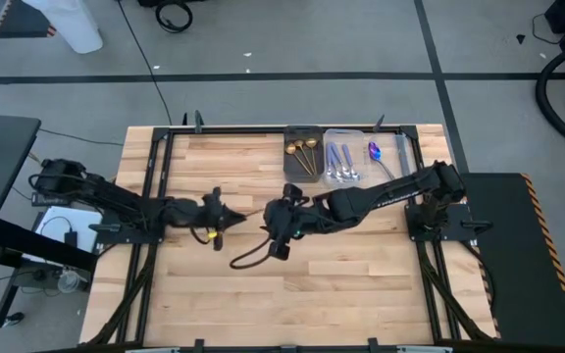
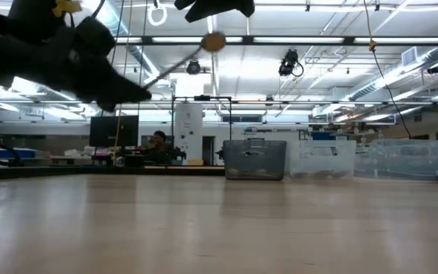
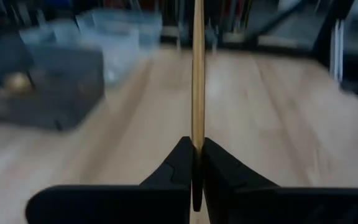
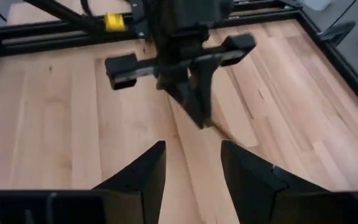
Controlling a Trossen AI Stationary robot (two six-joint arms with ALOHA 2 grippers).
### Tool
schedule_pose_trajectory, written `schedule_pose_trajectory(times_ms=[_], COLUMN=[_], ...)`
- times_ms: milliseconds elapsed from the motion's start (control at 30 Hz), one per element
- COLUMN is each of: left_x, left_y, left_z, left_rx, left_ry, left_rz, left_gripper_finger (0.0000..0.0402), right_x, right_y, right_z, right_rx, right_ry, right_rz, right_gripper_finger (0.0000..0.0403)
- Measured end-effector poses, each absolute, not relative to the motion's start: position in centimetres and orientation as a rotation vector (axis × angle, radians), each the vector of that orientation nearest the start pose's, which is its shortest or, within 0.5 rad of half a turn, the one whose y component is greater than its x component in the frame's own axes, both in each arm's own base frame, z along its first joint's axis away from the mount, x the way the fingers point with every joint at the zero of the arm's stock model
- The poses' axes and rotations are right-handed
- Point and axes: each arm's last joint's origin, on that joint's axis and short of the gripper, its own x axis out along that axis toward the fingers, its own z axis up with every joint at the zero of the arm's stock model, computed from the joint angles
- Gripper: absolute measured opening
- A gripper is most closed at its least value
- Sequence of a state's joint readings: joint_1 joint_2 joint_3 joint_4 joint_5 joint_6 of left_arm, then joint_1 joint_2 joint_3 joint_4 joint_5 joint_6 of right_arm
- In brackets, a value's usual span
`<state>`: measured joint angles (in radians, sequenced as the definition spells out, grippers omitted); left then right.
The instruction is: Sort silverware by color (type)
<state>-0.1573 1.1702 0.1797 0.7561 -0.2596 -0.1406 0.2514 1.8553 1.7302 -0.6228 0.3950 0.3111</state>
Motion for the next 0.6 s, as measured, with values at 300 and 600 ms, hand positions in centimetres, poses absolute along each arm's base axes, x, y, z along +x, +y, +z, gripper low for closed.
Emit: schedule_pose_trajectory(times_ms=[300, 600], left_x=[19.6, 19.2], left_y=[-1.5, -1.8], left_z=[18.3, 20.5], left_rx=[-0.027, 0.016], left_ry=[-0.088, -0.309], left_rz=[0.146, 0.128], left_gripper_finger=[0.0022, 0.0022], right_x=[41.0, 41.8], right_y=[9.8, 9.3], right_z=[33.2, 34.8], right_rx=[0.006, -0.083], right_ry=[0.543, 0.369], right_rz=[-0.272, -0.376], right_gripper_finger=[0.0164, 0.0164])
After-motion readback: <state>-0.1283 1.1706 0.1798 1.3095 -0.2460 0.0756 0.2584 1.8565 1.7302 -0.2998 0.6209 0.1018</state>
